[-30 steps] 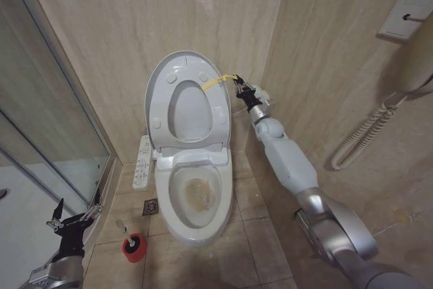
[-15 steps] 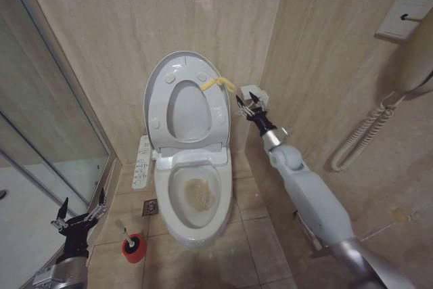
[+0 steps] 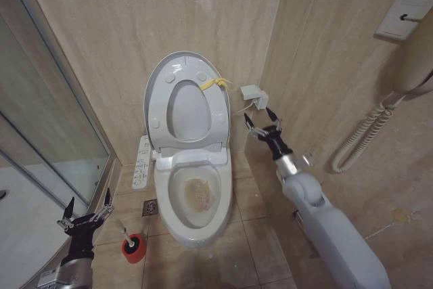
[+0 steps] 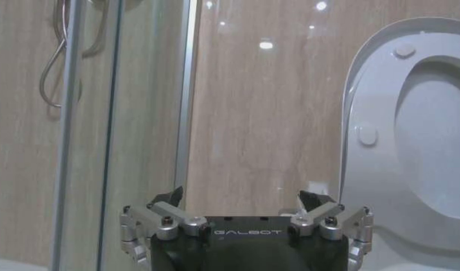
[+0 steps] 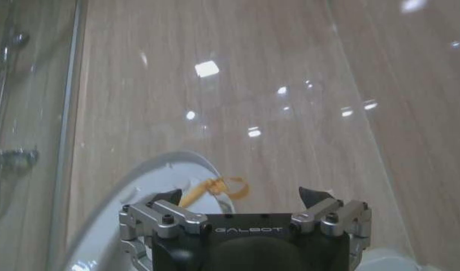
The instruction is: Open the toilet lid, clean the toilet bowl with a toilet brush, close the toilet lid, and flush.
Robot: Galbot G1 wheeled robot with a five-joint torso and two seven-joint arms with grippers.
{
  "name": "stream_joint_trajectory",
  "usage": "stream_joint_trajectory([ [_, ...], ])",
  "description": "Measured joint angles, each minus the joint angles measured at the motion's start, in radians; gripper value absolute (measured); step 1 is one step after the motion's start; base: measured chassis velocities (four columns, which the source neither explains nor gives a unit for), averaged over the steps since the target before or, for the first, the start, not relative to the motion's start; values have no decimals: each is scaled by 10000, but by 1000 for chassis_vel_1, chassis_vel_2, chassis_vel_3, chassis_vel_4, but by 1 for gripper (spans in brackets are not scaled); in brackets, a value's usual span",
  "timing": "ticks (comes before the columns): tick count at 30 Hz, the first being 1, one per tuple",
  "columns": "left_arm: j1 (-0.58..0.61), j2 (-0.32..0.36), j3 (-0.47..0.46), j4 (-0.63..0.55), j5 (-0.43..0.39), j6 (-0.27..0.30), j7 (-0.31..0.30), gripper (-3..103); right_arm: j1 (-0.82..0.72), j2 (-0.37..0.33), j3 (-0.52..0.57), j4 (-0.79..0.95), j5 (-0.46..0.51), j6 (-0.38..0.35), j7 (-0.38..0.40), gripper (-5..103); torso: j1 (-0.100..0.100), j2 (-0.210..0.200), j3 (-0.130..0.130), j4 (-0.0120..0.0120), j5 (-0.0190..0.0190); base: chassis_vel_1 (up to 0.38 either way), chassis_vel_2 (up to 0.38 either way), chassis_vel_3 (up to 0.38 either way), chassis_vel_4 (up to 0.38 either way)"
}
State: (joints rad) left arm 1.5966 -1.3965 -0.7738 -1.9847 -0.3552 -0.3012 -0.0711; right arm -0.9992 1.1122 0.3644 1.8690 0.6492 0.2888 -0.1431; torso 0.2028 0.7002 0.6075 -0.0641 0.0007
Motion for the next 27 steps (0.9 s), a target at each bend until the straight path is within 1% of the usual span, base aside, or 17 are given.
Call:
stream_joint_trajectory([
  [2, -11, 35, 28, -23, -22, 0, -1, 100, -978, 128, 331, 962, -10, -24, 177, 100, -1, 1, -2, -2, -6, 0, 0, 0, 0],
  [3, -11, 35, 28, -23, -22, 0, -1, 100, -978, 128, 331, 962, -10, -24, 177, 100, -1, 1, -2, -2, -6, 0, 0, 0, 0],
  [6, -36, 33, 143, -59, -47, -4, -1, 100, -2472, 471, 767, 1997, -365, -16, 432, 100, -1, 1, -1, -3, -3, 0, 0, 0, 0],
  [7, -36, 33, 143, -59, -47, -4, -1, 100, -2472, 471, 767, 1997, -365, -16, 432, 100, -1, 1, -1, -3, -3, 0, 0, 0, 0],
  [8, -48, 20, 211, -78, -47, -5, -2, 100, -2940, 614, 903, 2280, -528, -12, 488, 100, -1, 1, -1, -5, -4, 0, 0, 0, 0],
  [10, -89, -34, 358, -104, -31, -6, -1, 100, -3710, 940, 1157, 2733, -830, 13, 520, 100, -1, 1, -1, -1, -4, 0, 0, 0, 0],
  [11, -89, -34, 358, -104, -31, -6, -1, 100, -3710, 940, 1157, 2733, -830, 13, 520, 100, -1, 1, -1, -1, -4, 0, 0, 0, 0],
  [14, -132, -74, 549, -104, 59, -18, 5, 100, -4491, 1351, 1547, 3085, -1211, 63, 360, 100, -1, 1, -1, -2, -4, 0, 0, 0, 0],
  [16, -136, -68, 601, -107, 85, -28, 9, 100, -4671, 1444, 1651, 3119, -1305, 89, 303, 100, -1, 1, 0, -2, -4, 0, 0, 0, 0],
  [21, -197, 160, 680, -190, 108, -34, 67, 100, -5217, 1739, 2019, 3217, -1506, 166, 181, 100, -1, 1, 0, 0, -3, 0, 0, 0, 0],
  [24, -143, 450, 690, -225, 88, -145, 260, 100, -5534, 2049, 2246, 3339, -1542, 222, 77, 100, 0, 1, 0, -1, -4, 0, 0, 0, 0],
  [27, -30, 512, 673, -301, 82, -188, 373, 100, -5656, 2221, 2298, 3423, -1547, 245, 69, 100, 0, 1, 0, -1, -4, 0, 0, 0, 0],
])
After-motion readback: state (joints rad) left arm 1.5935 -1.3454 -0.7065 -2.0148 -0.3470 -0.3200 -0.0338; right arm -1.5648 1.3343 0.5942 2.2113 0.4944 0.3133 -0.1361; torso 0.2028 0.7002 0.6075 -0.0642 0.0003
